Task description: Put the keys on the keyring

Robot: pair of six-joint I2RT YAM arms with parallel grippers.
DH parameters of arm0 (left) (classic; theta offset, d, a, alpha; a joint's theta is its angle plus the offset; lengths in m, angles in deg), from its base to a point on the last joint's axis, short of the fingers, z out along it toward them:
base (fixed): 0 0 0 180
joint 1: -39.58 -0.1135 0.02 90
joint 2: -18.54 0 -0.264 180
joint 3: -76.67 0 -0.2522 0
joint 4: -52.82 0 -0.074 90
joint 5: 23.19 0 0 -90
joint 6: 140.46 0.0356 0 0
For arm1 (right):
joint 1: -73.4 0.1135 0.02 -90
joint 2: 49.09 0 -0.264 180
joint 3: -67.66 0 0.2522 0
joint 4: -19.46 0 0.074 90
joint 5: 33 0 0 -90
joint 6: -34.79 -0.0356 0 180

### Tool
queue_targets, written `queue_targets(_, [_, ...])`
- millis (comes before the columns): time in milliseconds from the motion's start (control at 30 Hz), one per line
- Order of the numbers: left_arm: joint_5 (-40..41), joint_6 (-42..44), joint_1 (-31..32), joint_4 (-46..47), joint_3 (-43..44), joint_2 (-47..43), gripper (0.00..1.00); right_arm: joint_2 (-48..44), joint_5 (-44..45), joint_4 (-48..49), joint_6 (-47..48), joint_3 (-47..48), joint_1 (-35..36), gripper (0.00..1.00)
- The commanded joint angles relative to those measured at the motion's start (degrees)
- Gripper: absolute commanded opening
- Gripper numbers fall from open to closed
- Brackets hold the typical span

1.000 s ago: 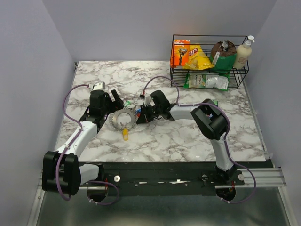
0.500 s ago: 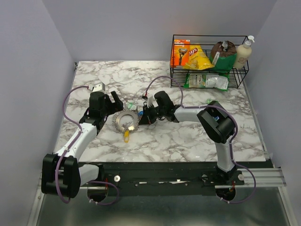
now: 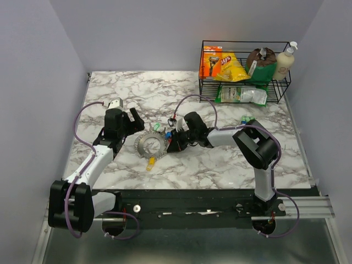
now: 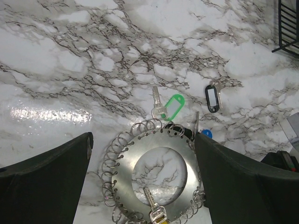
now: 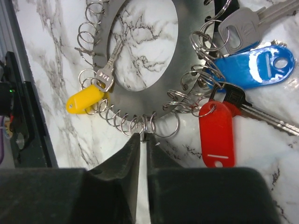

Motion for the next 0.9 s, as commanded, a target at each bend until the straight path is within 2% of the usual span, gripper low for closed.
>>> queue_targets(0, [-0.98, -0.12, -0.41, 1.74, -1.07, -1.42, 0.99, -2.41, -2.31, 0.82, 1.44, -0.24, 0.48, 0.25])
queue_targets(33, [-0.98, -0.03, -0.41, 1.74, -1.15, -1.5, 0.99, -2.93, -2.4, 0.73, 1.96, -0.24, 0.48, 0.31])
queue_targets(167, [-0.8, 0.14, -0.41, 1.66, -1.24, -1.68, 0.99, -3.29, -1.18, -1.81, 3.72, 1.51, 0.39, 0.4])
queue_targets(567, [-0.8, 0.58, -0.32, 1.39, -1.33, -1.86, 0.99, -1.1, 4.54, -10.08, 6.8, 7.84, 0.39, 0.44])
queue_targets(867, [-1.68, 1.02, -0.41, 0.95, -0.54, -1.16, 0.99, 1.01, 1.3, -18.51, 10.75, 11.62, 0.39, 0.44])
